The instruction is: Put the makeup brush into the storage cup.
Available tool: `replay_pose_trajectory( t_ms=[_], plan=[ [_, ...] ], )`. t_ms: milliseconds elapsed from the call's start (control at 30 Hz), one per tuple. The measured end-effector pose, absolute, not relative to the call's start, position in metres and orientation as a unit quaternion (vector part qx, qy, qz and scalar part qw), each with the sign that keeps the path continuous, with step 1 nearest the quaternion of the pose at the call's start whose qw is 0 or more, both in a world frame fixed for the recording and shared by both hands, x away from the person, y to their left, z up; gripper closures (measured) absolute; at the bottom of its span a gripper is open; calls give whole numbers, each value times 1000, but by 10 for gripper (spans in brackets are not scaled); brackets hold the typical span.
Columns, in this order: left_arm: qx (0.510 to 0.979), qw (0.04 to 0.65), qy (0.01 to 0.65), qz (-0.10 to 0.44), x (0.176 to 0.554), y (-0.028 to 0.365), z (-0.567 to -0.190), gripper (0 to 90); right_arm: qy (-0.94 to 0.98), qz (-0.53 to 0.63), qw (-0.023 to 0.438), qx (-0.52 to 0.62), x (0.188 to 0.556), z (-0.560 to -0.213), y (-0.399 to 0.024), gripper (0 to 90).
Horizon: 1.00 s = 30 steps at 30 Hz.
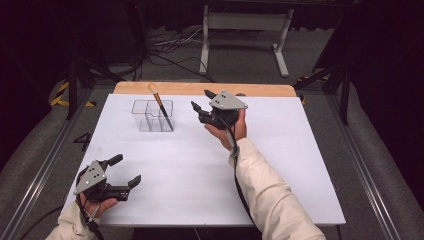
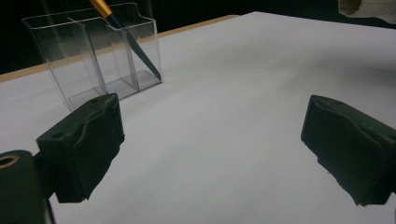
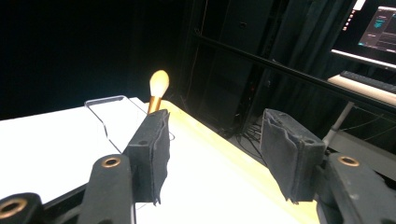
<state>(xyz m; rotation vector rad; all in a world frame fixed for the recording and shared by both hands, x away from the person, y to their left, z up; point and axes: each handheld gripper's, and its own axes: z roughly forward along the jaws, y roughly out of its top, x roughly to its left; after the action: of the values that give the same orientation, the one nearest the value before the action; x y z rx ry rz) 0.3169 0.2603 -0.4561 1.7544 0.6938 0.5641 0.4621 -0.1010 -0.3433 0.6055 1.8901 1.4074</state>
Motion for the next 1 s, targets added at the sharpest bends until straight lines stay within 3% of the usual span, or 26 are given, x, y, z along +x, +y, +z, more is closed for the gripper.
replay_pose_trajectory(
  t_ms=[1000],
  plan=[
    [744,548,297,242,317,260,-456,66,737,512,377,231,422,-344,-155,361]
  ],
)
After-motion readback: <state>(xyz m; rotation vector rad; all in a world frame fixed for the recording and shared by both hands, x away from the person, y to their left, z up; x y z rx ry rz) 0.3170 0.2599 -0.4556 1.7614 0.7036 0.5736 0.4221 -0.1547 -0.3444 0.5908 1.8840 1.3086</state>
